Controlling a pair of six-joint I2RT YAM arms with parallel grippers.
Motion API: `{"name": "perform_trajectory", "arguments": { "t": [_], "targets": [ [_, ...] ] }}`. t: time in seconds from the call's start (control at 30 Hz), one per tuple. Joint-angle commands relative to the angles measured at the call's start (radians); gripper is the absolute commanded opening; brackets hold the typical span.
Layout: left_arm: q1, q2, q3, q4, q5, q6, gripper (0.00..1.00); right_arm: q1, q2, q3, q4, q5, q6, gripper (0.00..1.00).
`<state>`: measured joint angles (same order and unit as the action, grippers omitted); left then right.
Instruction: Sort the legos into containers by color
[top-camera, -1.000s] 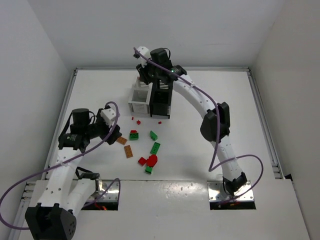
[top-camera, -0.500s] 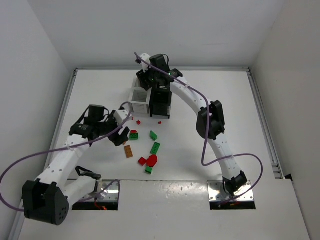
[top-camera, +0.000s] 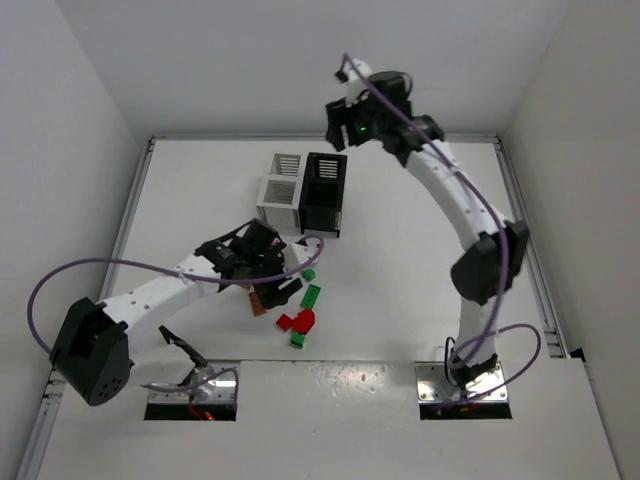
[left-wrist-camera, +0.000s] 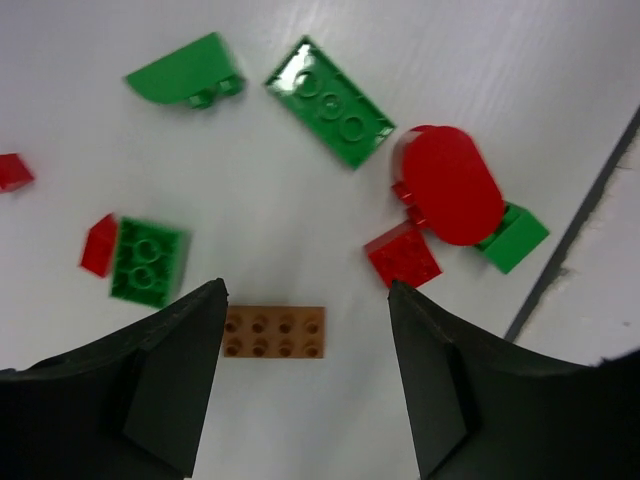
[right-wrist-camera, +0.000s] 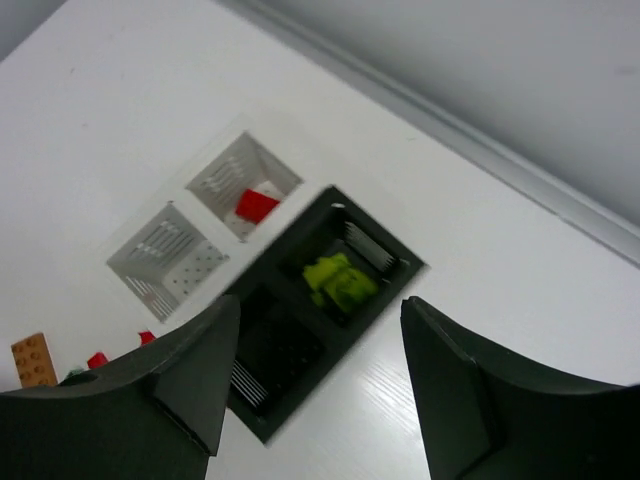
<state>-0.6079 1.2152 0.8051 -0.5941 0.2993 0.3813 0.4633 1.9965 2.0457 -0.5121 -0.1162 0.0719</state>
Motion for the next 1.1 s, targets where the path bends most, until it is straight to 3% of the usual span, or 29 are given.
{"name": "perform_trajectory", "arguments": {
  "t": [0.0,0.13,0.27,0.4,0.77,0.93,1.07],
  "targets": [
    [-0.111,0.070,0.063,-0.009,-0.066,-0.096,0.71,-0.058,-0.157,-0.138,-0.019,0.039,0.020,0.66],
    [-0.265,0.165,0.100,-0.035,-0.126,-0.185,0.71,-0.118,-0.298,-0.359,0.004,0.064,0.029,0.66],
    [-0.274,0.246,0.147,-0.035,-0.123,-0.216,0.73,-0.155,-0.361,-0.455,0.020,0.052,0.052,0.66],
    [-0.312,0.328,0.181,-0.049,-0.082,-0.242,0.74,-0.178,-0.374,-0.475,0.020,0.033,0.052,0.67],
    [-0.386,0.406,0.181,-0.038,-0.147,-0.286,0.74,-0.216,-0.383,-0.456,0.009,0.004,0.062,0.67],
    [-0.386,0.429,0.181,-0.029,-0.181,-0.295,0.68,-0.225,-0.383,-0.456,0.009,-0.005,0.062,0.67],
    [-0.386,0.440,0.200,-0.029,-0.181,-0.295,0.54,-0.226,-0.383,-0.466,0.009,-0.014,0.062,0.67]
  ]
}}
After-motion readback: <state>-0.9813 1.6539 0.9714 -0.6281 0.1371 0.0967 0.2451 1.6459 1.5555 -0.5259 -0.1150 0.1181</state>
